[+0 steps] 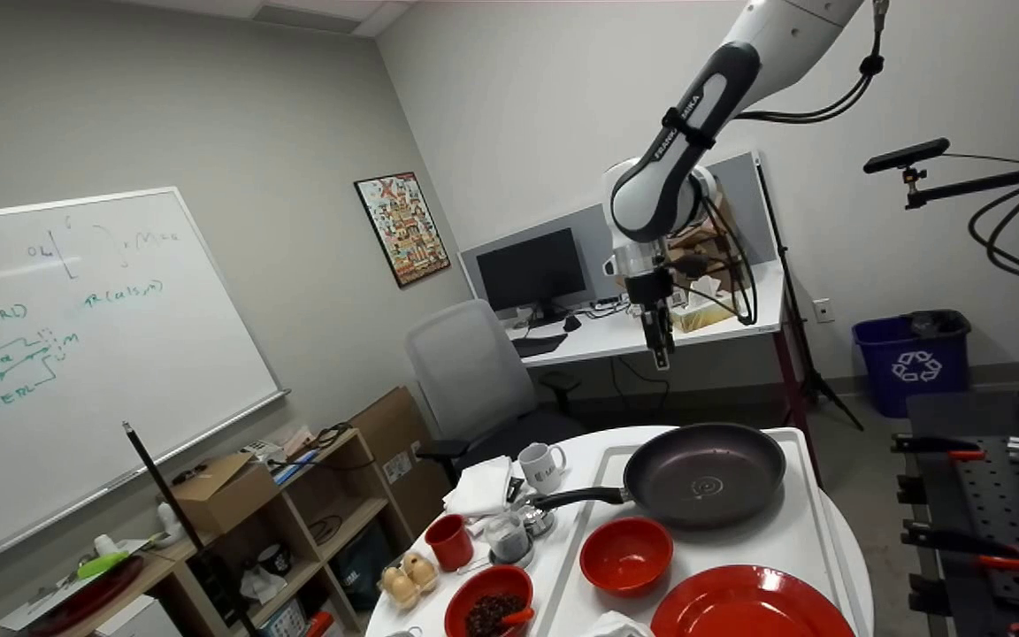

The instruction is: Use the cloth to wipe the plate

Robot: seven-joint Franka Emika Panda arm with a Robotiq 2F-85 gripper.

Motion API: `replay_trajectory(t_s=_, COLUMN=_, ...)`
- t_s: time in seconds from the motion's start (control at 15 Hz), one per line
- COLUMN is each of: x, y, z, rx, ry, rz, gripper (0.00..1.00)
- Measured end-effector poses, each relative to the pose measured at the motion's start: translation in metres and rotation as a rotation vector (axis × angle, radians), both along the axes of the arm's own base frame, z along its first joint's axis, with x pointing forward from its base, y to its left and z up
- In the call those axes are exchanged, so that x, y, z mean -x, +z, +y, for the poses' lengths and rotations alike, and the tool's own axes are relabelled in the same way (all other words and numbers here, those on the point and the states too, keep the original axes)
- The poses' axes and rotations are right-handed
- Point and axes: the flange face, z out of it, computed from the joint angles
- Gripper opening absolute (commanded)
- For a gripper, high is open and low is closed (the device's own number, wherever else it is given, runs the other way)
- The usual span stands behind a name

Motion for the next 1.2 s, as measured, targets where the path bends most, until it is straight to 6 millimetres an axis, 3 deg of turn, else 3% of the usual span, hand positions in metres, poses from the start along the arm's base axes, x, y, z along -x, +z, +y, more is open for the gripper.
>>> replay_trajectory(t_s=0.33, x=-0.024, y=-0.039, z=0.088, rx=0.209, ry=0.153, rz=-0.059, gripper=1.0)
replay_trajectory(t_s=0.8, x=-0.018, y=-0.08, z=0.217, rx=0.442, ry=0.369, rz=-0.133, gripper=1.0)
replay_trajectory(t_s=1.2, x=-0.029, y=-0.118, z=0.29, rx=0.399, ry=0.458, rz=-0.143, gripper=1.0)
